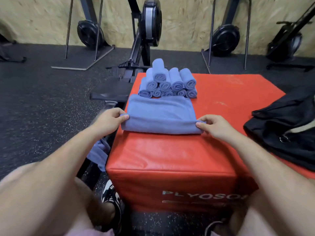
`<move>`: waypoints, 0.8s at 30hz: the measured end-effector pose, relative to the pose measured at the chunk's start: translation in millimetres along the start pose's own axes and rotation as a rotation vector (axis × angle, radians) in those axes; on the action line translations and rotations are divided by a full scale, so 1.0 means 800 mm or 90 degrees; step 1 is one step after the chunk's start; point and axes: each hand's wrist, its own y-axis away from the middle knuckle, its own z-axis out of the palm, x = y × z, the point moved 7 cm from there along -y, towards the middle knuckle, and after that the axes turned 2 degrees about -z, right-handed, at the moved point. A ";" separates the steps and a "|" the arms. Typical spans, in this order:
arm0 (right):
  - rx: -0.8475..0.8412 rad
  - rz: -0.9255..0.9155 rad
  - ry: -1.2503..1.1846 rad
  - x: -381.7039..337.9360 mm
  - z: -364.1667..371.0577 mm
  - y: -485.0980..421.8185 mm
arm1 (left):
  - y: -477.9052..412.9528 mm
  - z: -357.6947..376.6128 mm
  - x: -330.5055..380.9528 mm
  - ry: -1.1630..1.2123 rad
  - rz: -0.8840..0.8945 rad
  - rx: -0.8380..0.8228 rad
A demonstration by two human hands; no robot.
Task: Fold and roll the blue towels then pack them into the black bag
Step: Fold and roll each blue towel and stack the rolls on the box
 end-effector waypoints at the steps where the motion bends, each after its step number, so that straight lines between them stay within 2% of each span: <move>1: -0.019 0.012 -0.006 0.005 0.005 0.004 | 0.002 0.003 -0.007 0.005 -0.004 -0.009; 8: -0.086 0.095 -0.015 0.013 0.016 0.005 | 0.013 0.018 -0.022 0.040 -0.056 -0.057; 10: -0.081 0.075 0.074 0.009 0.022 0.001 | 0.013 0.031 -0.016 0.010 -0.043 -0.080; 14: -0.001 -0.076 0.364 -0.020 0.046 -0.013 | -0.003 0.062 0.002 -0.130 0.081 -0.048; 16: -0.044 -0.108 0.435 -0.030 0.076 -0.019 | -0.007 0.087 0.015 -0.190 0.145 -0.071; 18: -0.094 -0.102 0.462 -0.034 0.103 -0.023 | -0.008 0.109 0.026 -0.211 0.162 -0.105; 24: -0.221 -0.002 0.476 -0.012 0.135 -0.025 | -0.001 0.152 0.021 -0.344 0.083 -0.257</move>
